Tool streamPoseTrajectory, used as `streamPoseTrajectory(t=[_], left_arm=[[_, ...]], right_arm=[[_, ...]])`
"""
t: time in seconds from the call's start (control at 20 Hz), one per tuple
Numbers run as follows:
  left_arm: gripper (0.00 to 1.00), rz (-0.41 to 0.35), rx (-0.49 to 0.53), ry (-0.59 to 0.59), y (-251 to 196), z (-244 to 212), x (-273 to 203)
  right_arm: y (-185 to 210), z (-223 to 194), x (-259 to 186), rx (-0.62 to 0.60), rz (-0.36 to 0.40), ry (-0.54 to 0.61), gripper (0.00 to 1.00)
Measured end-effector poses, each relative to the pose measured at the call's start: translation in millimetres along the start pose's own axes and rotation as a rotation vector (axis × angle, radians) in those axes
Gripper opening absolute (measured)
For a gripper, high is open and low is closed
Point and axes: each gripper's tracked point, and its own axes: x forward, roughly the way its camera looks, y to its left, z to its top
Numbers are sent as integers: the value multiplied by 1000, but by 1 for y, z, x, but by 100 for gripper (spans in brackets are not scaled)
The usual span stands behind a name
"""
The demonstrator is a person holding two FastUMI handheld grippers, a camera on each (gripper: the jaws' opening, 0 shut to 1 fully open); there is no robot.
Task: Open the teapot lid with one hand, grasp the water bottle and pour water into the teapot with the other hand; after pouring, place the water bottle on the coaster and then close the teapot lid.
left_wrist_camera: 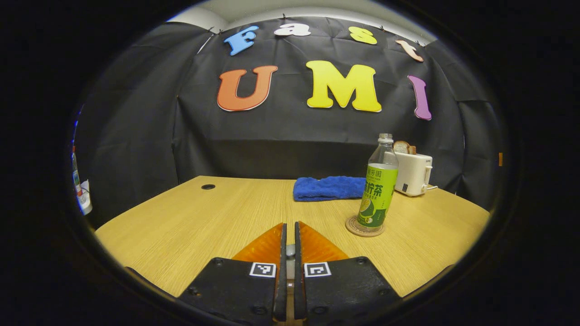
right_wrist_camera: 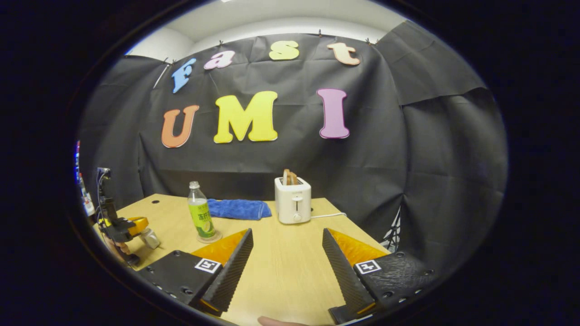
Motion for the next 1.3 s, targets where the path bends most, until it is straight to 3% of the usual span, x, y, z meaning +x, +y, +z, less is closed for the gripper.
streamPoseTrajectory(t=[0.25,0.3,0.35,0.4,0.55,0.7,0.75,0.85,1.1,1.15,1.3], left_arm=[[10,12,23,29,3,-8,1],[12,19,19,37,4,-10,1],[18,19,13,29,4,-9,0],[18,18,11,28,2,-8,-1],[39,35,26,26,2,-3,-5],[45,1,34,-28,-12,20,-17],[54,-2,41,-40,-15,28,-20],[62,-14,44,-55,-23,41,-31],[66,7,6,-137,-39,86,-78],[77,19,16,-149,-41,92,-87],[82,-10,20,-158,-57,103,-111]], right_arm=[[2,-4,2,-13,2,9,88],[2,-4,2,-11,3,11,92],[2,-4,3,-10,3,12,92],[1,-4,3,-11,2,13,88],[3,-4,2,-13,8,11,92],[5,-6,2,-16,11,13,88],[5,-5,3,-17,10,14,88],[8,-6,1,-22,12,12,92],[15,-4,-2,-36,20,-5,88],[18,-3,-3,-37,25,-7,88],[31,-2,-6,-33,58,-9,92]])
